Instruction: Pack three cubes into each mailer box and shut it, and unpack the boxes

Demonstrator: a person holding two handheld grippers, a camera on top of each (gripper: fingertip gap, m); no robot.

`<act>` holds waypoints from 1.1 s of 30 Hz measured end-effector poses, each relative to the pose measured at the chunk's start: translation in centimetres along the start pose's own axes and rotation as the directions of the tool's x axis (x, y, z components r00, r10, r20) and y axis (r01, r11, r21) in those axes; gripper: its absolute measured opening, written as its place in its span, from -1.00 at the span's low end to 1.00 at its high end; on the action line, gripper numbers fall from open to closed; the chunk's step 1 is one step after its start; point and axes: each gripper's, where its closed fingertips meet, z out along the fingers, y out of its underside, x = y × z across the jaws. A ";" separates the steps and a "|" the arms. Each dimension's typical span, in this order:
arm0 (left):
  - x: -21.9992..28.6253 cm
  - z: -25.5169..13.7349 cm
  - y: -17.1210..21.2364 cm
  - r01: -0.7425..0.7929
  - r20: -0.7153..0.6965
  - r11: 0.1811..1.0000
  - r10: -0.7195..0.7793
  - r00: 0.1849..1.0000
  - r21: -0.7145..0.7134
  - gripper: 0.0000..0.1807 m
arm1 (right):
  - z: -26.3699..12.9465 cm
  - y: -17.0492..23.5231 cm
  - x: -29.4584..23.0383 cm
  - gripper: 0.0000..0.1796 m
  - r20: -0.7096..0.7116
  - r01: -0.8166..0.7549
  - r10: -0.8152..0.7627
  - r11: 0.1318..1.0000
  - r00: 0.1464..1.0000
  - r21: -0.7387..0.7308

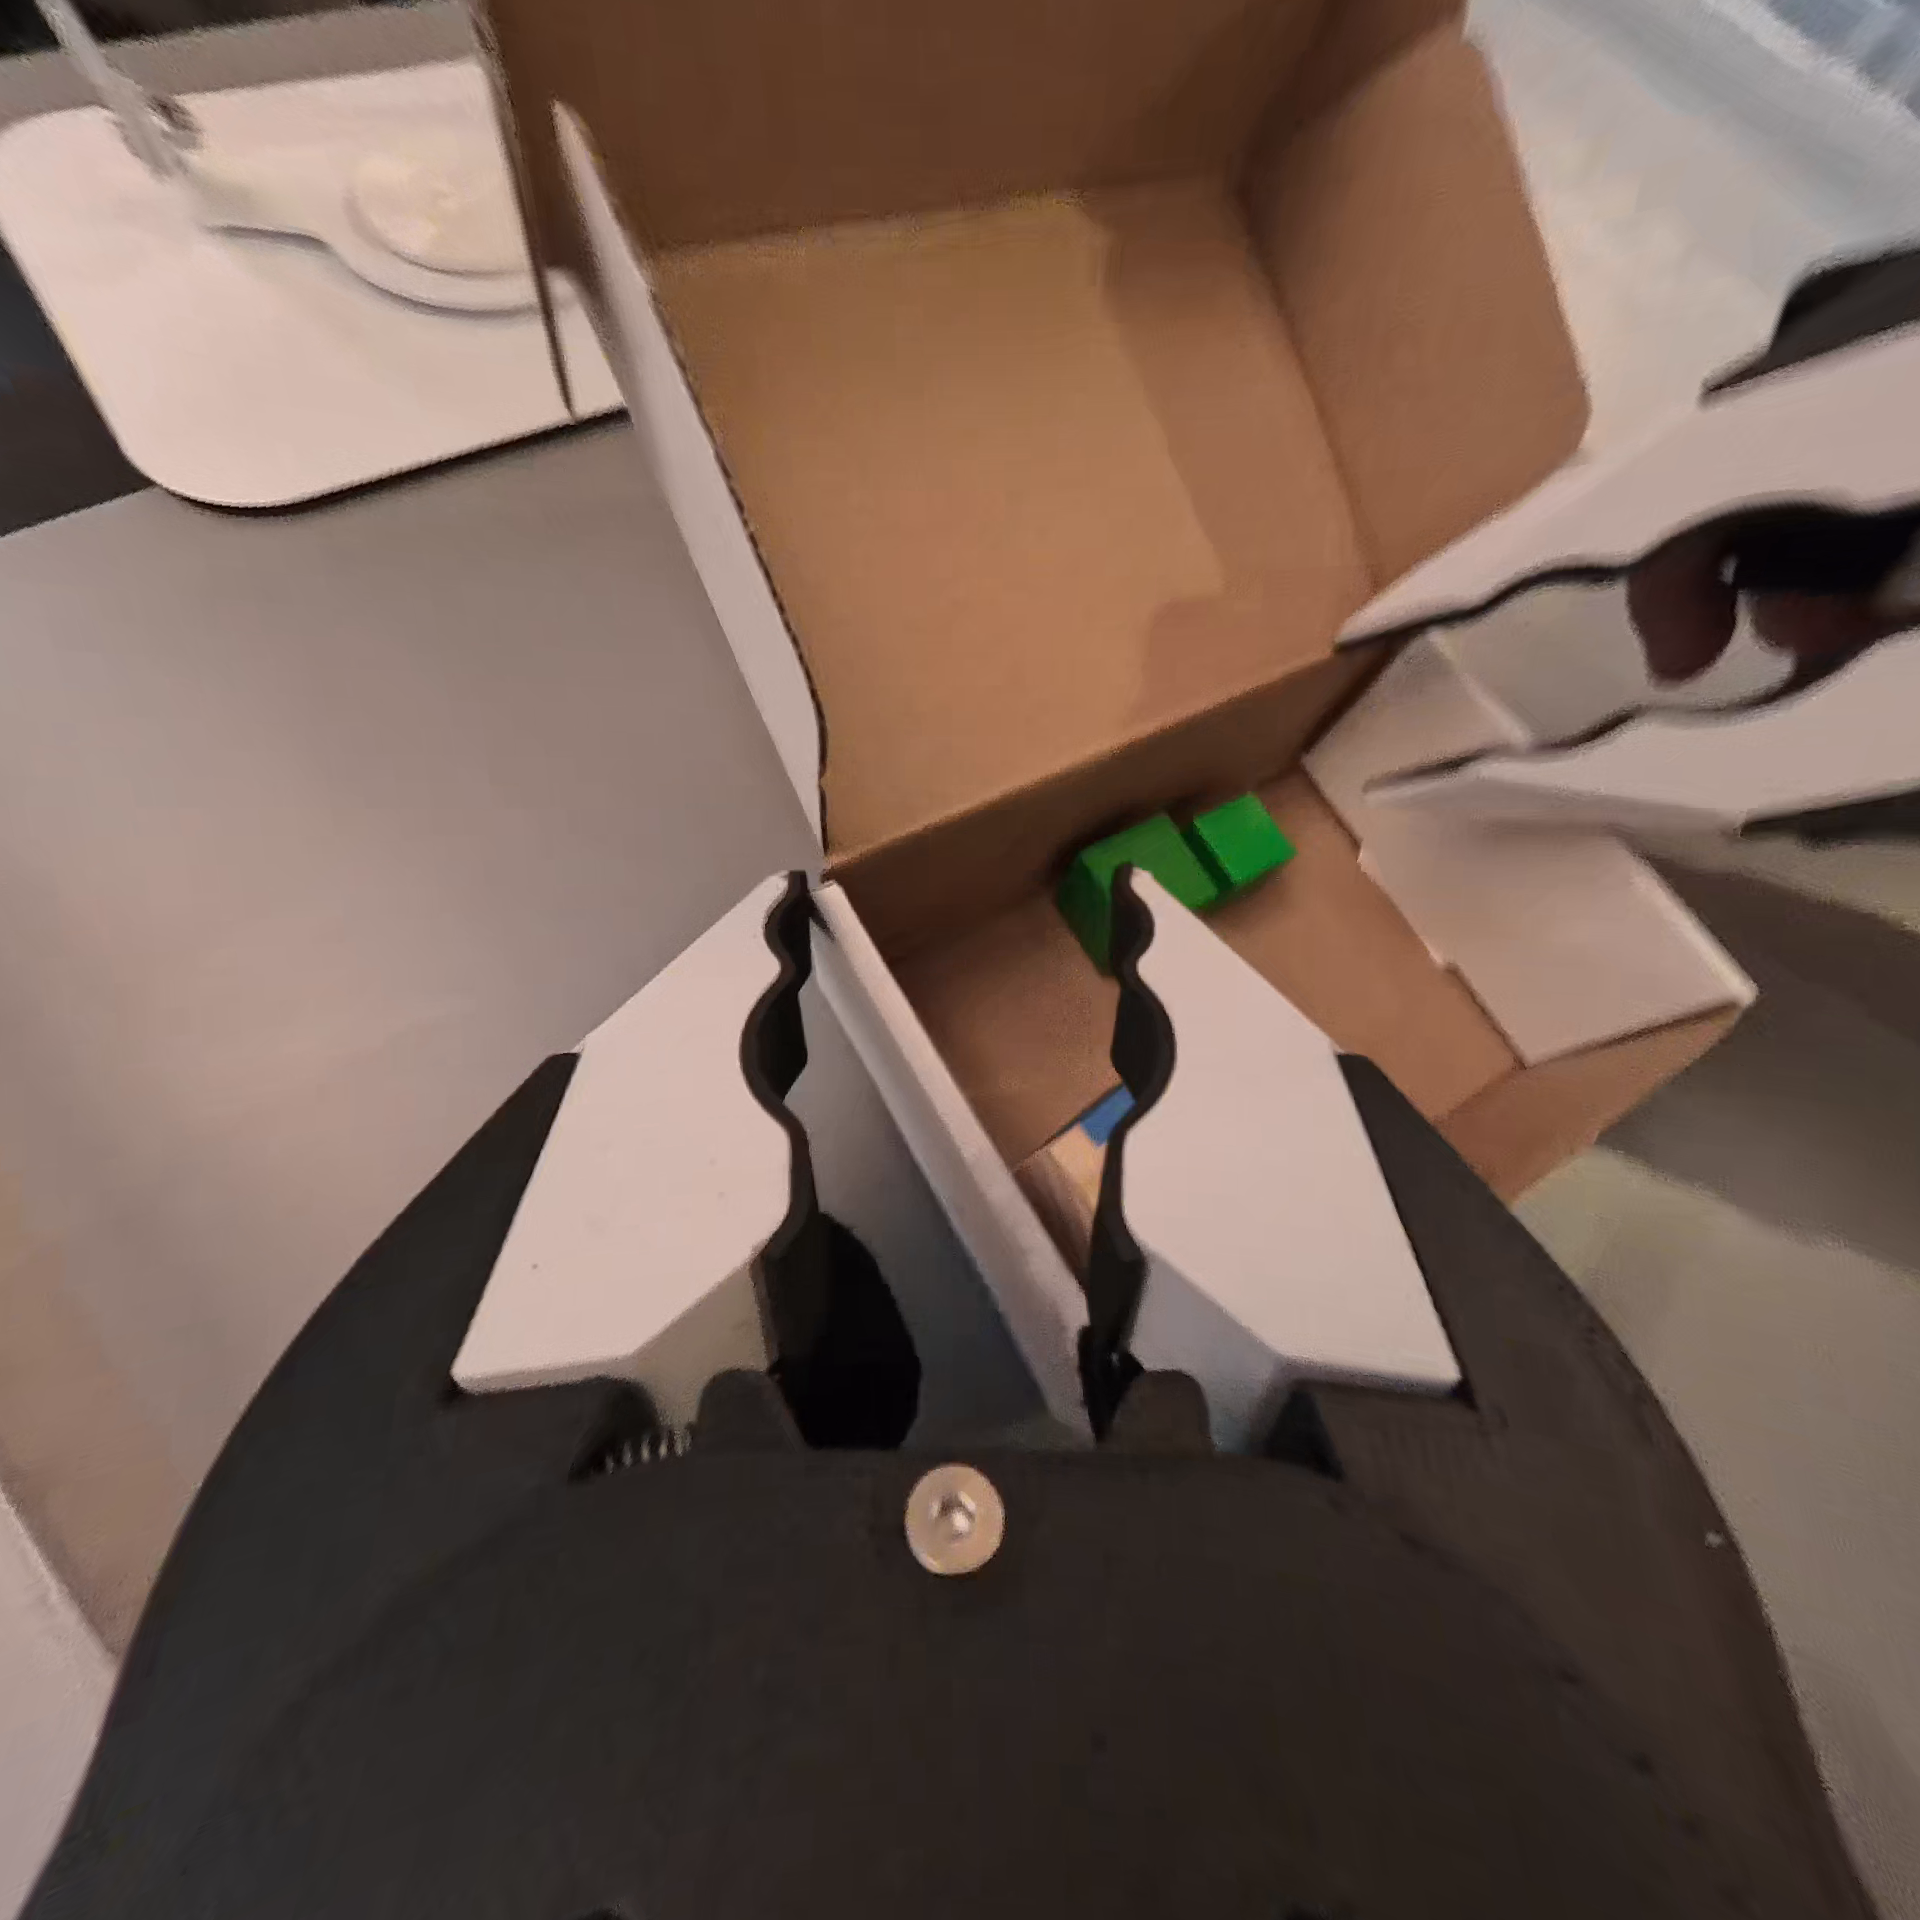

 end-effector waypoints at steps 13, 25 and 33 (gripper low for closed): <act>3.0 0.1 1.1 -0.010 -0.157 0.994 -0.008 0.988 -0.110 -0.28 | -0.4 1.1 0.2 -0.77 0.183 0.108 -0.123 0.990 0.975 0.089; 2.6 -1.1 1.1 -0.017 -0.193 0.998 0.004 0.981 -0.067 -0.44 | -0.9 0.7 -0.5 -0.80 0.086 0.251 -0.264 0.959 0.961 0.131; 2.9 0.0 2.4 -0.037 -0.283 0.991 0.000 0.959 -0.128 -0.77 | -0.9 0.8 -0.5 -0.82 0.106 0.339 -0.357 0.928 0.928 0.155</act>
